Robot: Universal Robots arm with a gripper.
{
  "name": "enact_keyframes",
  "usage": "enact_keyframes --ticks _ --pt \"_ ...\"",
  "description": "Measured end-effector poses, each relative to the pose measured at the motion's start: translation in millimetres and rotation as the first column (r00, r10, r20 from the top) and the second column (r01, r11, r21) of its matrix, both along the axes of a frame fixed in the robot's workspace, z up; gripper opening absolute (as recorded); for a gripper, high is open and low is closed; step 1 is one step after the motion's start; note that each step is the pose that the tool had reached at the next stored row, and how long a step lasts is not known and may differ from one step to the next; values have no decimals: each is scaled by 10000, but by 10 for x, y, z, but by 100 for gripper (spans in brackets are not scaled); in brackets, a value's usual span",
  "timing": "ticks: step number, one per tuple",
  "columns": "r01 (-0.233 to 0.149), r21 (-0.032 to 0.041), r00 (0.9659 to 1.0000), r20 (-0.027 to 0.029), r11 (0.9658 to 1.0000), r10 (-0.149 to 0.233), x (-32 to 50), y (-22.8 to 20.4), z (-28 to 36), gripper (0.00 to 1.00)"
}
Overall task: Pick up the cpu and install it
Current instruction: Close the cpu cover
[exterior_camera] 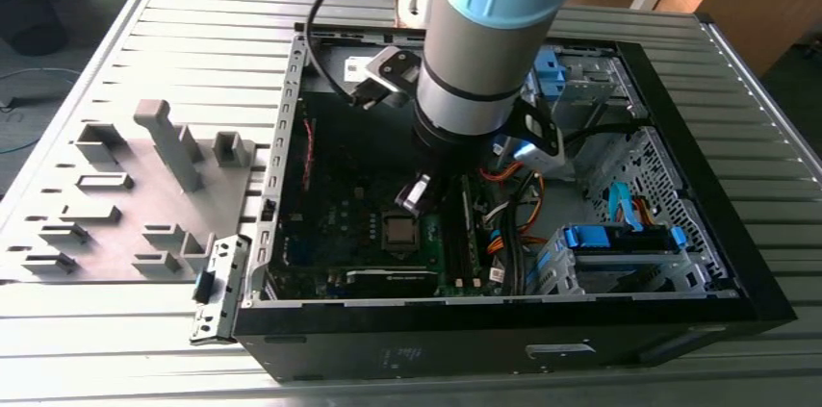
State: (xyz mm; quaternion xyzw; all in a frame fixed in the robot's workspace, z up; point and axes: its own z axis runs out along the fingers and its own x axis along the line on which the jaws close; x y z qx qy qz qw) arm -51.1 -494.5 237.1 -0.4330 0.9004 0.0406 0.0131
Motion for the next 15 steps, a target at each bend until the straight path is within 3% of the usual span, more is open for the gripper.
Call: enact_keyframes --ticks 4,9,15 --pt "0 1 10000 18 10000 0 -57 -32 0 11" --pt "0 0 10000 48 10000 0 -175 -37 -1 11" --pt "0 1 10000 49 10000 0 -229 -68 -2 11"
